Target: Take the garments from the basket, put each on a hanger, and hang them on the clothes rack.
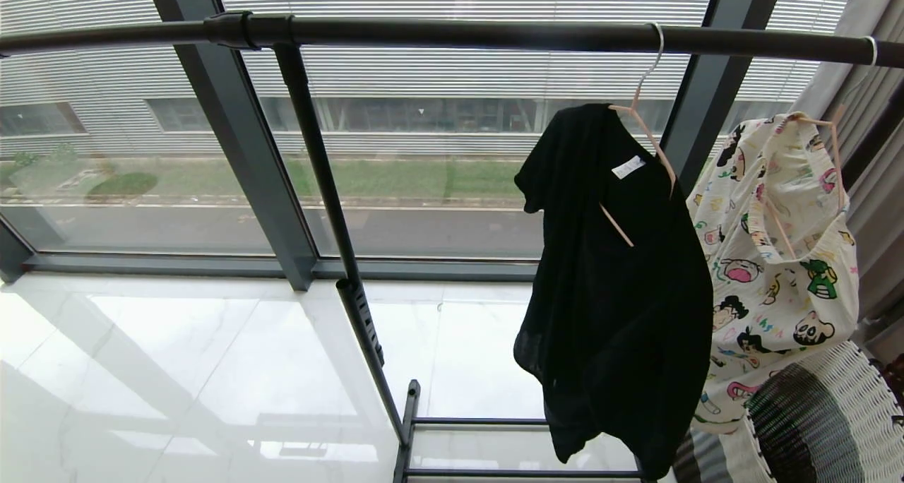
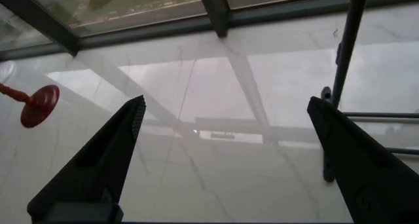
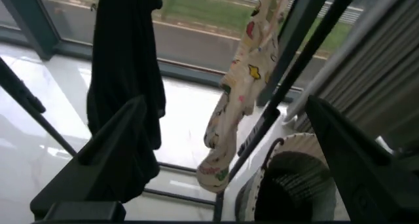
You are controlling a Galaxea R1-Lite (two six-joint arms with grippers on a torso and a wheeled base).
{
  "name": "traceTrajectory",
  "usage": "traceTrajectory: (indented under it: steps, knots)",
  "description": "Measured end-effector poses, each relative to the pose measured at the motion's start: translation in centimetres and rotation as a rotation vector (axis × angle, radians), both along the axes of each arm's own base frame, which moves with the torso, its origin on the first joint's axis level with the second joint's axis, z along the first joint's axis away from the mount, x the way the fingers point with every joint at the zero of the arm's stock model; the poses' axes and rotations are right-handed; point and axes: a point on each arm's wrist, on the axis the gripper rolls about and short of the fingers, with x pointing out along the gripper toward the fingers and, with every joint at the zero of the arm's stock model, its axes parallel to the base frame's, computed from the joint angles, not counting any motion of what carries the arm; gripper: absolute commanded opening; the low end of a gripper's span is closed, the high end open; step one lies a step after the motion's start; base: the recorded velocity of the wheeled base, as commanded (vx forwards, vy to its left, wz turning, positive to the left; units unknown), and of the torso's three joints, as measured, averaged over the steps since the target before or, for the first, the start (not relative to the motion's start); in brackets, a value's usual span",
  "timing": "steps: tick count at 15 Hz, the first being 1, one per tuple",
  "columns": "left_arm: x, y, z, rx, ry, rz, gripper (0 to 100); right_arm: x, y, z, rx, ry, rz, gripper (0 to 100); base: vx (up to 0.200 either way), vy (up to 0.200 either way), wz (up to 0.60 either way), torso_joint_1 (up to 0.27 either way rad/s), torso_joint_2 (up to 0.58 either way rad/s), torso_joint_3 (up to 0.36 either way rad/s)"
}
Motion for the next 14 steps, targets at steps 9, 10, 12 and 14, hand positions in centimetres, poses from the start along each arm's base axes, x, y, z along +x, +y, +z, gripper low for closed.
traceTrajectory:
  steps: [9,10,12,14]
  knots:
    - [-3.9,0.5,-1.1,-0.024,-0.230,0.272,100,-7.9,-0.5,-9.1,0.097,-0.149,-0.279,100,0.000,0.000,0.00,0.000,0.00,0.000]
    - [-3.9,0.5,-1.1,-0.025,-0.234,0.272,100,-7.7,-0.5,-9.5,0.100,-0.190,-0.277,100,0.000,0.000,0.00,0.000,0.00,0.000]
    - [-3.9,0.5,-1.2,-0.021,-0.234,0.270,100,-6.5,-0.4,-10.9,0.081,-0.261,-0.269,100,0.000,0.000,0.00,0.000,0.00,0.000]
    - [-3.9,0.5,-1.2,-0.054,-0.251,0.274,100,-5.2,-0.3,-12.5,0.041,-0.333,-0.240,100,0.000,0.000,0.00,0.000,0.00,0.000]
